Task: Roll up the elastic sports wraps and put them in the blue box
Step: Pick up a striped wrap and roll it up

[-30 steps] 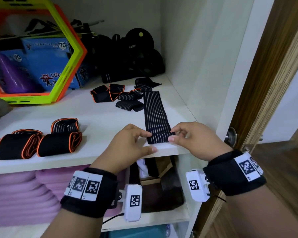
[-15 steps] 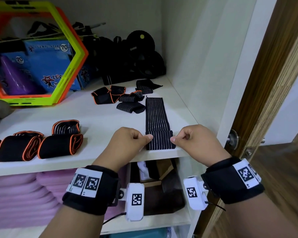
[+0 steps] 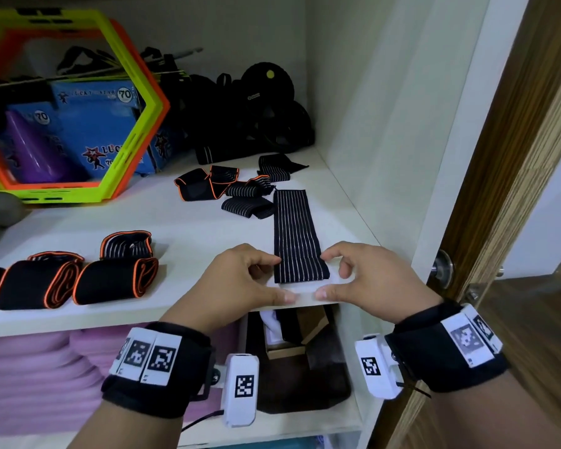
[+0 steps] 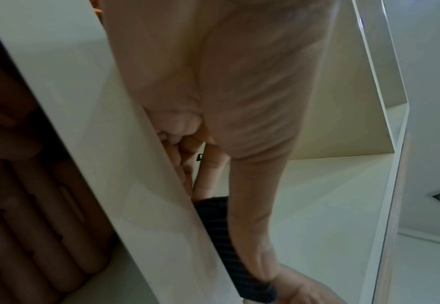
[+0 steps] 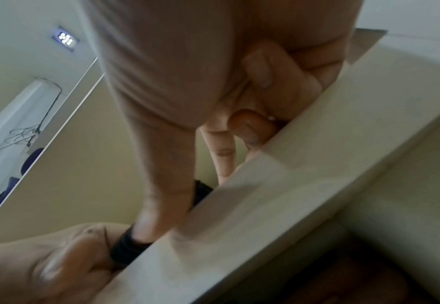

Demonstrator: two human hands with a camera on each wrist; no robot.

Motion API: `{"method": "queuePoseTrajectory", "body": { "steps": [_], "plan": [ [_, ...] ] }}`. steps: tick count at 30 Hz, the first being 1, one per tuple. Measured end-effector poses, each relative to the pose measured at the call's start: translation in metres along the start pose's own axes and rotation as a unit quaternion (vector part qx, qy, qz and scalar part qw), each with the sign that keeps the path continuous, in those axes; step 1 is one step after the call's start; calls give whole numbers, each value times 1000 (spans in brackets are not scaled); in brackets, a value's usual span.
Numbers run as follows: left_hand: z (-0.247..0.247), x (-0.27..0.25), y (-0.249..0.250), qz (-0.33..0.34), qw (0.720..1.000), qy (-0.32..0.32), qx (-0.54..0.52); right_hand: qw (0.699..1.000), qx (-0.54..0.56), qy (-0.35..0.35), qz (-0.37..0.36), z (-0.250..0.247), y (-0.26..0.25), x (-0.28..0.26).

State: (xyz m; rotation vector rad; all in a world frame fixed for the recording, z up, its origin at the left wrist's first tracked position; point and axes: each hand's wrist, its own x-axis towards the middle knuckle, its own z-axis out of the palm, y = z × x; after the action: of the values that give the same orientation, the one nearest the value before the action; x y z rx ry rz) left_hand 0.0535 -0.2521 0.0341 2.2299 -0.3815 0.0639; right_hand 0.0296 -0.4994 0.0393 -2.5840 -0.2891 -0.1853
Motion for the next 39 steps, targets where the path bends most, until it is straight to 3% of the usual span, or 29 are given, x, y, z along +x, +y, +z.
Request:
{"method": "queuePoseTrajectory", "body": {
  "steps": [11,16,19,23,28,31,39],
  "plan": [
    [1,7,4,-22,999,32,-8,995,68,64,24,10,3,7],
    [8,6,5,-30,995,92,-33,992,53,103,50,13,-2,6],
    [11,5,4,-2,995,97,-37,995,13,95,23,15,-7,5],
    [12,2,3,42,995,87,40,996,-45,83,3,16,-7,4],
    [8,1,-4,72,996,28,41,1000,-23,18,-3,7,-2,5],
    [9,-1,-6,93,994,46,37,1000,17,21,-3,7,2,8],
    [13,-5,5,11,993,82,-89,998,45,54,1,9,2,7]
  ]
}}
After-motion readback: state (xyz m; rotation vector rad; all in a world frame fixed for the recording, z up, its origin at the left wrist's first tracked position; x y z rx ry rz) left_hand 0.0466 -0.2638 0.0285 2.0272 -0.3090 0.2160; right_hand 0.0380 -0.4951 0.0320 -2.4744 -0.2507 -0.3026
